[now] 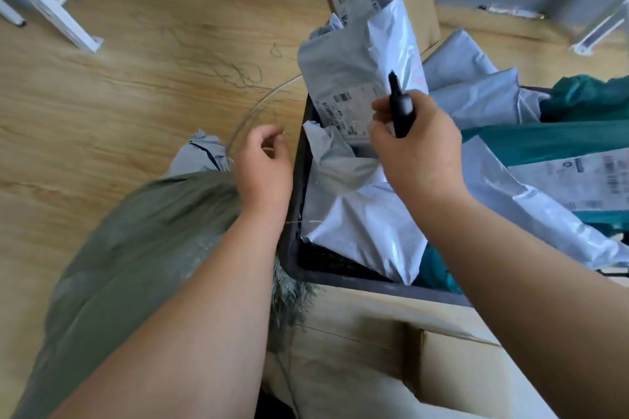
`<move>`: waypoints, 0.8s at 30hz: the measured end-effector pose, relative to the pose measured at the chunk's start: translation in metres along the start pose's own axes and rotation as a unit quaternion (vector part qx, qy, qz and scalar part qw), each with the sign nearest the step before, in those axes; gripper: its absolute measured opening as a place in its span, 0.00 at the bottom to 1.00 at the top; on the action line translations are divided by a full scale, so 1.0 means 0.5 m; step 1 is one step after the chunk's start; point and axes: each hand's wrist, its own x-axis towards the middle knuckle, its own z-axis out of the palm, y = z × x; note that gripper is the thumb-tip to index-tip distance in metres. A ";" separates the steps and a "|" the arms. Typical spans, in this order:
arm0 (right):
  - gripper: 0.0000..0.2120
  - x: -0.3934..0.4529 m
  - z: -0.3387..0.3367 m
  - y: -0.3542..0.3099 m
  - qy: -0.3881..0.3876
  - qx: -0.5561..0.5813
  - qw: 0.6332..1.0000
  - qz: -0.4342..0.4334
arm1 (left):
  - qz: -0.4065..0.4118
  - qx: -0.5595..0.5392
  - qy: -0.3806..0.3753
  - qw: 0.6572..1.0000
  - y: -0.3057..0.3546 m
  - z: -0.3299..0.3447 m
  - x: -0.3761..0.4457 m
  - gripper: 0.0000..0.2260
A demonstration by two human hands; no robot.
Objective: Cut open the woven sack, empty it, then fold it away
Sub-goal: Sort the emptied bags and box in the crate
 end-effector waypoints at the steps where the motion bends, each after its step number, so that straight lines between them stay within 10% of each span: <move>1: 0.10 0.006 0.000 0.001 0.021 0.013 1.000 -0.002 | 0.028 -0.006 -0.012 1.000 0.023 0.001 -0.002 0.08; 5: 0.21 0.039 0.000 0.020 0.098 0.000 0.995 0.005 | 0.098 -0.010 -0.097 0.990 0.098 0.020 0.003 0.10; 16: 0.23 0.083 -0.011 0.043 0.007 -0.038 0.996 0.074 | 0.092 0.087 -0.274 0.953 0.146 0.020 -0.033 0.16; 24: 0.19 0.061 -0.066 0.048 0.046 0.074 0.994 0.063 | 0.140 0.418 -0.476 0.761 0.136 0.044 -0.081 0.19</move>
